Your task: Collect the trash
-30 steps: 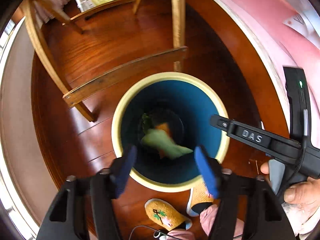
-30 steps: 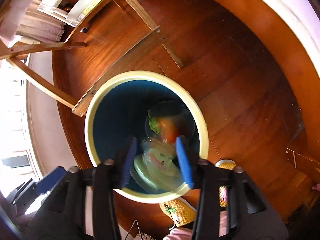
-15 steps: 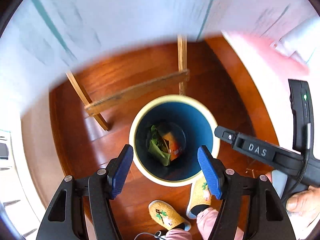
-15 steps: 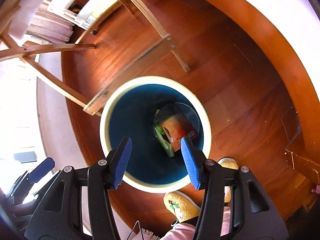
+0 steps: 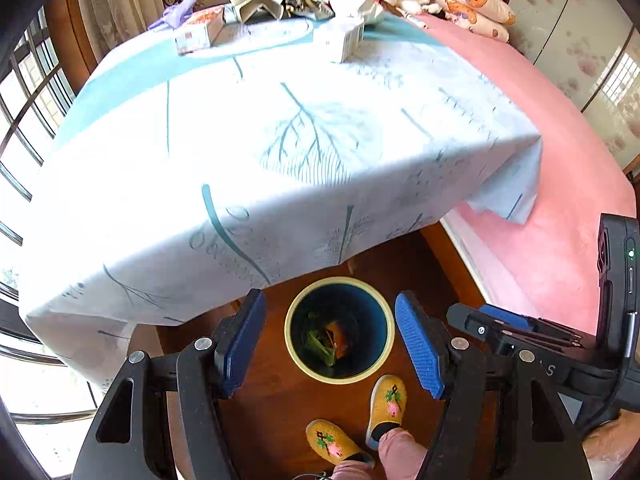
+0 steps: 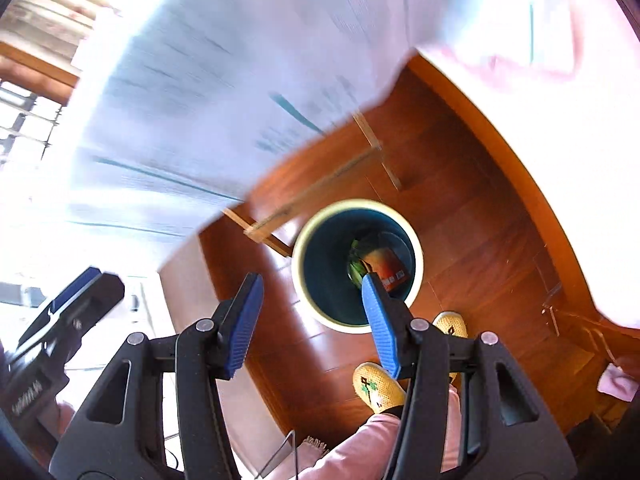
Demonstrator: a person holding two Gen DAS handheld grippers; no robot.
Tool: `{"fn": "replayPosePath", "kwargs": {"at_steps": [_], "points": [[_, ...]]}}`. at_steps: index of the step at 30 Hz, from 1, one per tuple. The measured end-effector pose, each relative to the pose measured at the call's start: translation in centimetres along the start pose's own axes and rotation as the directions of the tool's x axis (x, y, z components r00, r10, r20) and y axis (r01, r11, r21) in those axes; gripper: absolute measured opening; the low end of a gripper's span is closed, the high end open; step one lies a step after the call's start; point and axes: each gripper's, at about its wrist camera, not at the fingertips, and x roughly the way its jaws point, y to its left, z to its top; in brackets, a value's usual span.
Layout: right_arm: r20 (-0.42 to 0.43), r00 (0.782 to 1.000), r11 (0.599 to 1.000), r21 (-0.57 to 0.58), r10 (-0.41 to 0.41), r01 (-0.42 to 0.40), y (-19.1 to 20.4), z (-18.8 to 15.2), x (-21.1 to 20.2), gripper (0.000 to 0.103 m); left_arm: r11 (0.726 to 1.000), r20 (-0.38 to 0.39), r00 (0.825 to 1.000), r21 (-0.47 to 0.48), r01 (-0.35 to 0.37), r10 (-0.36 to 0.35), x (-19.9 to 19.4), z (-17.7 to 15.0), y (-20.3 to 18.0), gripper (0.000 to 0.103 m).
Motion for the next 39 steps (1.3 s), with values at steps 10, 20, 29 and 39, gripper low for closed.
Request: {"fn": "replayPosePath", "kwargs": {"at_steps": [10, 20, 29, 39], "points": [[0.093, 0.995, 0.993, -0.118, 0.028, -0.017, 6.2, 0.3, -12.0, 0.048, 0.998, 0.129, 0.991, 0.051, 0.027, -0.033, -10.4, 3.5, -0.7, 0.073], [0.253, 0.967, 0.986, -0.166, 0.036, 0.007, 10.0, 2.0, -21.7, 0.049, 0.992, 0.203, 0.979, 0.130, 0.006, -0.032, -17.8, 8.0, -2.5, 0.074], [0.381, 0.924, 0.981, -0.186, 0.017, 0.058, 12.5, 4.5, -26.2, 0.049, 0.994, 0.209, 0.978, 0.106, -0.008, -0.015, -18.7, 12.9, -2.0, 0.073], [0.380, 0.925, 0.979, -0.193, 0.018, 0.060, 12.6, 9.7, -24.7, 0.049, 0.997, 0.147, 0.989, 0.062, -0.037, 0.028, -14.3, 17.7, -2.0, 0.073]]}}
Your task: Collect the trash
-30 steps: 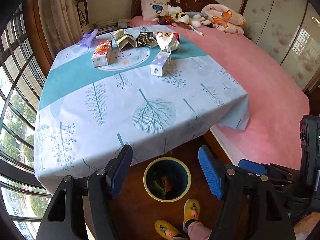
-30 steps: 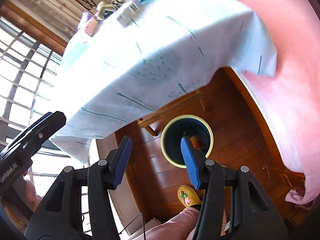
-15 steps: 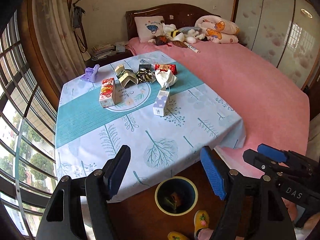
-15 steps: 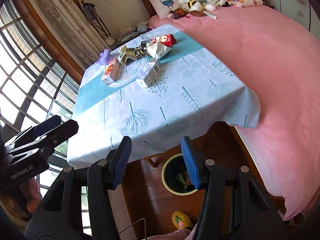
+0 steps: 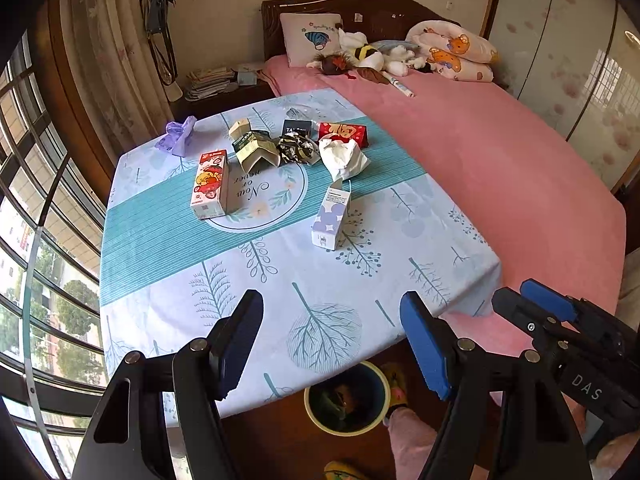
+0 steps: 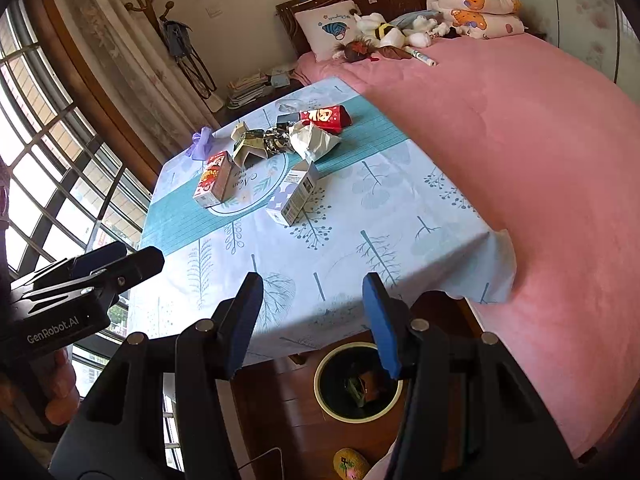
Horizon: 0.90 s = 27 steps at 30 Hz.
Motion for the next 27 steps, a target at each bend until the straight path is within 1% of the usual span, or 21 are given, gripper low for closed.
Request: {"fn": "replayPosePath", "kwargs": {"at_steps": [4, 6, 7, 11, 16, 18, 22, 25, 27], "points": [[-0.019, 1.000, 1.000, -0.013, 0.006, -0.006, -1.2, 2.6, 3.2, 0.049, 0.998, 0.022, 0.999, 0.030, -0.049, 0.048, 2.4, 2.6, -1.2, 0.073], [-0.046, 0.999, 0.999, -0.021, 0.024, -0.025, -1.9, 4.2, 5.3, 0.049, 0.998, 0.036, 0.998, 0.046, -0.053, 0.052, 3.7, 4.1, -1.8, 0.073], [-0.059, 0.998, 0.999, -0.027, 0.028, -0.030, -2.3, 5.0, 6.3, 0.049, 0.998, 0.027, 0.998, 0.045, -0.054, 0.052, 4.6, 4.9, -2.0, 0.073], [-0.116, 0.993, 0.998, -0.054, 0.025, -0.032, -4.2, 8.4, 10.4, 0.049, 1.000, -0.060, 0.998, 0.008, -0.027, 0.027, 9.4, 8.1, -2.4, 0.073], [-0.174, 0.984, 0.996, -0.075, 0.032, -0.045, -6.7, 12.7, 15.5, 0.049, 0.998, -0.137, 0.988, -0.004, -0.067, 0.066, 16.8, 11.3, -3.0, 0.073], [-0.200, 0.979, 0.995, -0.082, 0.045, -0.063, -7.5, 14.1, 17.6, 0.049, 0.997, -0.168, 0.983, 0.007, -0.078, 0.078, 19.6, 12.0, -3.3, 0.073], [-0.249, 0.967, 0.990, -0.117, 0.052, -0.083, -8.5, 16.1, 21.5, 0.049, 0.994, -0.245, 0.963, 0.029, -0.107, 0.111, 24.7, 12.6, -3.2, 0.073], [-0.288, 0.955, 0.986, -0.125, 0.073, -0.113, -8.8, 16.9, 24.2, 0.049, 0.993, -0.304, 0.946, -0.002, -0.122, 0.116, 27.3, 12.3, -2.4, 0.072], [-0.312, 0.946, 0.983, -0.122, 0.091, -0.135, -8.8, 17.1, 25.6, 0.049, 0.991, -0.333, 0.936, -0.035, -0.129, 0.110, 28.7, 12.2, -1.6, 0.069]]}}
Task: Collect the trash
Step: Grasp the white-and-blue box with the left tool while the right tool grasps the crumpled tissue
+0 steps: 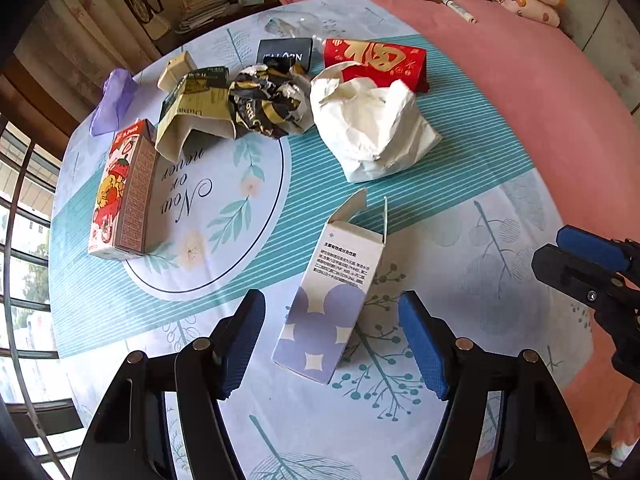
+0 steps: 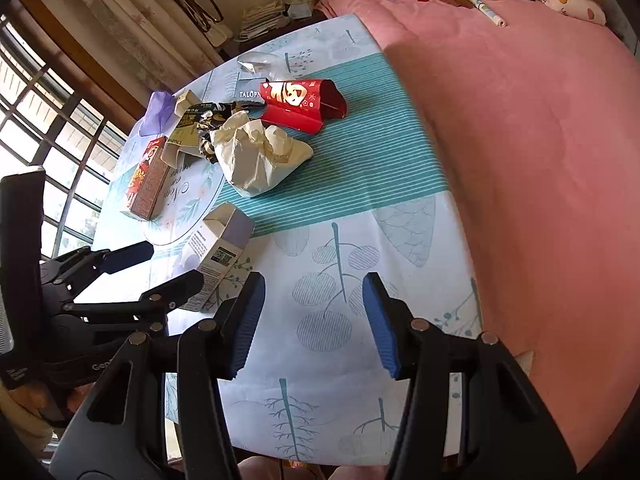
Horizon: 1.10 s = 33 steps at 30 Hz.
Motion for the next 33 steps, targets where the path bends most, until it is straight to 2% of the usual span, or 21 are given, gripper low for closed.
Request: {"fn": "replayPosePath", "kwargs": {"at_steps": [4, 6, 8, 10, 12, 13, 14, 17, 21, 26, 31, 33], "points": [[-0.032, 0.999, 0.999, -0.018, 0.043, -0.044, 0.0, 1.2, 2.0, 0.049, 0.998, -0.045, 0.998, -0.055, 0.030, -0.033, 2.0, 0.4, 0.9, 0.059], [-0.042, 0.997, 0.998, -0.027, 0.061, -0.062, 0.3, 1.6, 2.7, 0.049, 0.996, -0.066, 0.997, -0.077, 0.042, -0.048, 2.9, 0.5, 1.3, 0.050], [-0.052, 0.995, 0.996, -0.025, 0.082, -0.083, 0.4, 2.3, 3.4, 0.049, 0.993, -0.079, 0.994, -0.099, 0.061, -0.069, 3.6, 0.5, 1.6, 0.036], [-0.058, 0.993, 0.995, -0.019, 0.101, -0.102, 0.7, 3.0, 4.1, 0.049, 0.990, -0.066, 0.995, -0.124, 0.071, -0.079, 3.8, 0.5, 1.9, 0.035], [-0.062, 0.992, 0.993, -0.017, 0.113, -0.115, 1.0, 3.9, 4.7, 0.057, 0.987, -0.049, 0.997, -0.146, 0.059, -0.067, 3.7, 0.4, 2.3, 0.035], [-0.057, 0.991, 0.993, -0.014, 0.119, -0.120, 1.2, 4.3, 4.9, 0.067, 0.986, -0.038, 0.997, -0.159, 0.057, -0.064, 3.5, 0.4, 2.6, 0.035], [-0.048, 0.991, 0.992, -0.010, 0.127, -0.128, 1.3, 4.7, 5.1, 0.072, 0.983, -0.029, 0.998, -0.175, 0.058, -0.064, 3.4, 0.4, 2.8, 0.035], [-0.033, 0.986, 0.987, 0.014, 0.162, -0.162, 1.5, 6.0, 5.8, 0.077, 0.975, -0.005, 0.999, -0.216, 0.046, -0.048, 2.6, 0.6, 3.8, 0.035], [-0.027, 0.981, 0.980, 0.060, 0.192, -0.191, 2.0, 8.0, 7.2, 0.080, 0.967, 0.029, 0.999, -0.255, 0.032, -0.026, 1.3, 0.8, 5.0, 0.035], [-0.040, 0.981, 0.977, 0.107, 0.190, -0.185, 2.5, 10.0, 9.9, 0.080, 0.952, 0.062, 0.998, -0.305, 0.036, -0.018, -0.6, 1.1, 7.1, 0.035], [-0.078, 0.979, 0.970, 0.172, 0.190, -0.175, 2.8, 11.3, 13.0, 0.080, 0.947, 0.067, 0.998, -0.321, 0.028, -0.007, -1.7, 1.0, 8.1, 0.035], [-0.065, 0.980, 0.969, 0.174, 0.189, -0.175, 2.9, 11.4, 13.4, 0.080, 0.946, 0.065, 0.998, -0.322, 0.025, -0.004, -2.2, 0.7, 8.2, 0.035]]}}
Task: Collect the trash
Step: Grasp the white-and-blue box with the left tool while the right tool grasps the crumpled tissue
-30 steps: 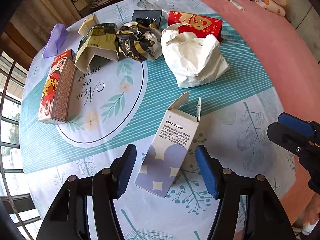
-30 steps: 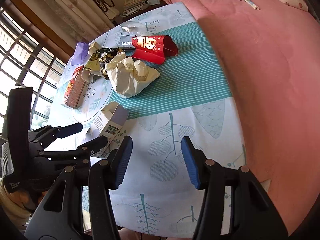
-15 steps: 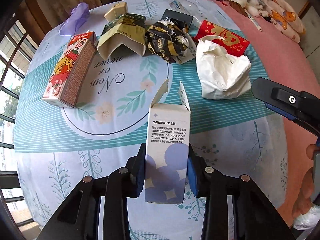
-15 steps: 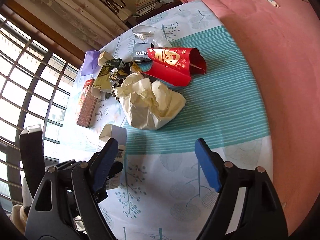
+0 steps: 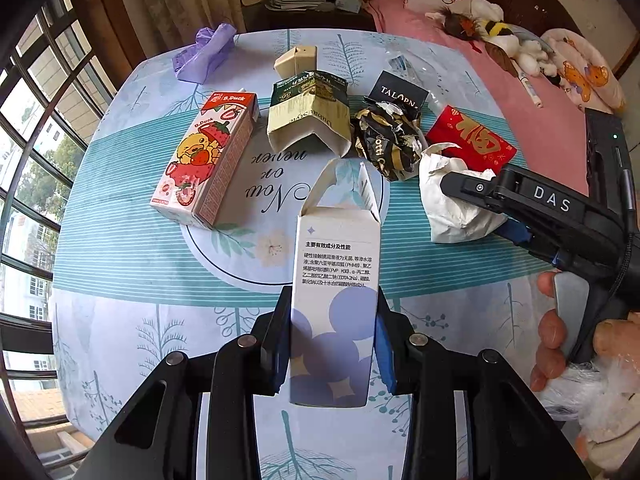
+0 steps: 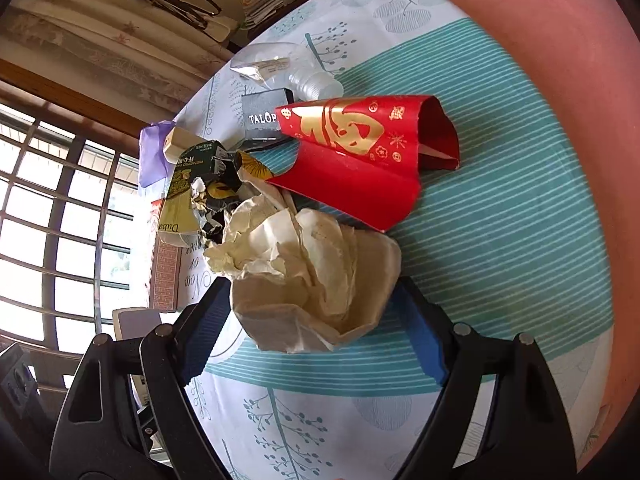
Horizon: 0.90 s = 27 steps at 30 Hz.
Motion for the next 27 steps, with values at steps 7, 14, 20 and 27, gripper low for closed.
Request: {"fn": "replayPosePath", "kwargs": {"at_steps": [7, 14, 20, 27], "points": [[-0.009, 1.000, 0.999, -0.041, 0.000, 0.000, 0.9, -0.8, 0.0, 0.042, 0.999, 0.006, 1.000, 0.038, -0.013, 0.013, -1.6, -1.2, 0.1, 0.035], [0.015, 1.000, 0.998, -0.057, -0.007, 0.008, 1.2, -4.3, -3.9, 0.038, 0.991, 0.036, 0.999, 0.132, -0.015, 0.011, -5.0, -3.6, -0.1, 0.035], [0.085, 0.996, 0.994, -0.100, -0.038, 0.047, 2.6, -9.5, -9.6, 0.036, 0.973, 0.070, 0.996, 0.226, 0.046, -0.063, -8.3, -6.8, 1.1, 0.035], [0.220, 0.969, 0.991, -0.043, -0.115, 0.127, 5.5, -18.7, -16.4, 0.035, 0.922, 0.087, 0.984, 0.372, 0.112, -0.155, -11.9, -11.8, 3.3, 0.035]]}}
